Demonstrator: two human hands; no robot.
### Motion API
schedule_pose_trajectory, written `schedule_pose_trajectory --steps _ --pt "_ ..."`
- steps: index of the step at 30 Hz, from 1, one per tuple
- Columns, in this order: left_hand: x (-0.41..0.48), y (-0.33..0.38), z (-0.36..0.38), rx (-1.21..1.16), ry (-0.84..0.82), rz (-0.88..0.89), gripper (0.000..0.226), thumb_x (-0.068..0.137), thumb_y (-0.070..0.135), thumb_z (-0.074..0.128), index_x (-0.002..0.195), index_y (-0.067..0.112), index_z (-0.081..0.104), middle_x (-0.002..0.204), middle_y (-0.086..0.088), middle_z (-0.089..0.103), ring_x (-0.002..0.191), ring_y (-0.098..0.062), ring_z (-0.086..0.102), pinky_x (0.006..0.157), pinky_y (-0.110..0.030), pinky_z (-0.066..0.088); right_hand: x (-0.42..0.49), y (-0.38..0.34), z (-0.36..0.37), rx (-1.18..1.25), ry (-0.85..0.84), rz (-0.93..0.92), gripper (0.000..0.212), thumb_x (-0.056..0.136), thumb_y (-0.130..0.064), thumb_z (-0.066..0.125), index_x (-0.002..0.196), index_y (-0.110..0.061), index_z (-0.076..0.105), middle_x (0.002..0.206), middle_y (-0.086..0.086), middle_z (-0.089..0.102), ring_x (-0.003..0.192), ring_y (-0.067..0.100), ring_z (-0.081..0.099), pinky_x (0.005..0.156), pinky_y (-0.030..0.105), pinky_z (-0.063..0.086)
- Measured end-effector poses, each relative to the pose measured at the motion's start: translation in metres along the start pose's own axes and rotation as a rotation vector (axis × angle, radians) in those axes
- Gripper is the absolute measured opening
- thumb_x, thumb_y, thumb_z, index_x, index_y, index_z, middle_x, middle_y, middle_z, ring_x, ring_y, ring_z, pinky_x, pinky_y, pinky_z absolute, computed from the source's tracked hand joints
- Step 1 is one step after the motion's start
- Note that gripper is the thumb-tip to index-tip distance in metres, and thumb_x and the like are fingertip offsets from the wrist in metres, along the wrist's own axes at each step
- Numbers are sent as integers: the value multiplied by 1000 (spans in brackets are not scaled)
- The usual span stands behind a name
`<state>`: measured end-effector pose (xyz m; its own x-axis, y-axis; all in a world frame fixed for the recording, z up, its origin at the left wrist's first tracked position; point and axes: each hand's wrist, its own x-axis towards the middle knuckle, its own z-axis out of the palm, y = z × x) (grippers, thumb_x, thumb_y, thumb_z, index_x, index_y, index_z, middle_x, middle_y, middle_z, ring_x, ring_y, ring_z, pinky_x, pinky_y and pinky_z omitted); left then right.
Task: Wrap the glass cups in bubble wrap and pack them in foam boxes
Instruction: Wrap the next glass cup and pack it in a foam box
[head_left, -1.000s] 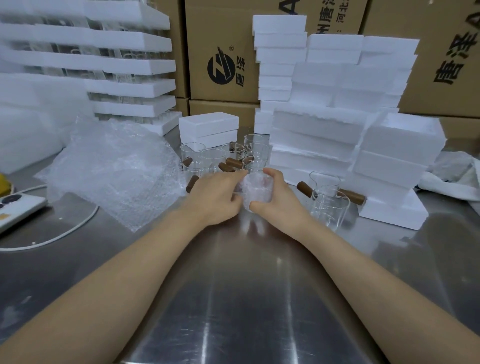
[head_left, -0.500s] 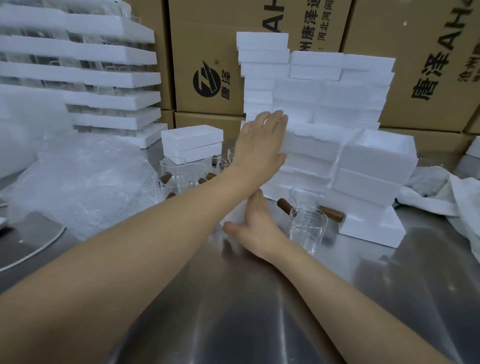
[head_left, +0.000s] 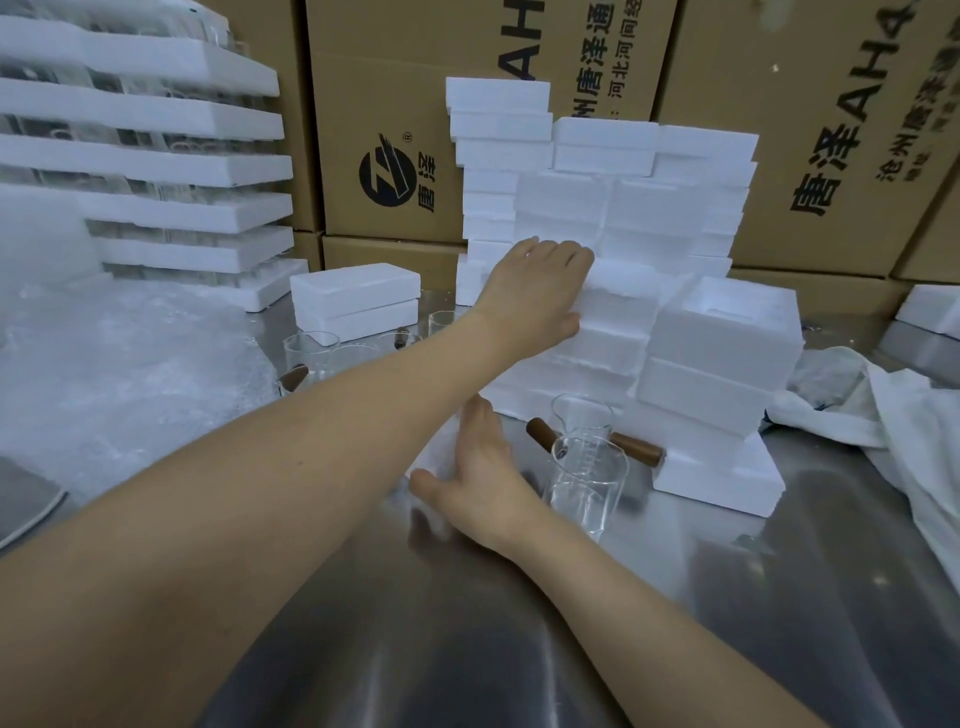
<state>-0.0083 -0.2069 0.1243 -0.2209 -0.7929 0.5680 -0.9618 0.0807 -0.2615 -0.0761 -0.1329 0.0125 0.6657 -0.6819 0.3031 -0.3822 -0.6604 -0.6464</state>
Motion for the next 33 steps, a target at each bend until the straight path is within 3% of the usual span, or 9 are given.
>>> schedule_pose_trajectory --steps 5,10,13,18,21,24,27,30,33 --pt "6 -4 -6 -155 -177 -33 80 80 65 60 127 4 35 123 -7 46 114 -25 44 116 -41 16 0 0 1 23 -21 19 89 82 -29 65 149 -18 8 147 3 24 139 22 21 115 42 22" --pt "22 -8 -18 -254 -307 -46 72 67 60 77 99 12 33 83 4 43 80 -17 40 118 -43 6 -1 0 0 31 -45 -7 95 83 -26 62 152 -22 -3 156 0 14 143 20 14 116 47 17" --pt "30 -15 -24 -210 -366 -10 68 70 58 76 96 13 31 78 5 42 74 -16 41 118 -42 3 -2 0 0 35 -52 -12 95 84 -26 62 152 -23 -5 157 -2 12 144 18 13 117 47 16" --pt "33 -20 -24 -232 -341 9 84 67 58 78 125 10 40 120 -2 49 104 -24 50 92 -31 35 -2 0 0 34 -58 -23 94 84 -26 61 152 -23 -4 157 -4 12 144 17 12 117 47 16" --pt "36 -17 -23 -96 -357 67 71 74 57 72 119 7 50 107 -5 46 94 -25 50 85 -38 46 -2 0 0 34 -59 -29 94 84 -26 61 152 -24 -3 157 -3 14 144 19 12 116 48 17" --pt "36 -13 -25 -10 -319 98 50 79 52 68 95 7 52 83 -2 42 81 -27 50 66 -35 43 -1 0 0 36 -60 -25 93 84 -26 61 152 -24 -2 155 -1 16 144 19 14 116 48 16" --pt "31 -15 -33 102 -257 60 43 86 46 62 95 4 55 73 -2 38 71 -27 48 57 -30 30 -2 1 0 33 -70 -27 94 84 -27 62 152 -23 -3 156 -2 14 144 18 12 117 46 14" --pt "26 -21 -48 180 -131 -63 37 90 39 57 105 6 55 82 -7 52 71 -26 47 59 -30 26 -2 1 0 35 -67 -41 92 85 -26 61 152 -23 -1 156 -3 13 144 18 11 117 45 15" --pt "8 -29 -62 -18 185 -241 42 89 43 55 117 12 52 102 -5 64 84 -27 58 64 -29 34 -3 1 -1 57 -60 -43 87 85 -23 61 151 -23 6 155 -2 17 144 19 16 117 45 18"
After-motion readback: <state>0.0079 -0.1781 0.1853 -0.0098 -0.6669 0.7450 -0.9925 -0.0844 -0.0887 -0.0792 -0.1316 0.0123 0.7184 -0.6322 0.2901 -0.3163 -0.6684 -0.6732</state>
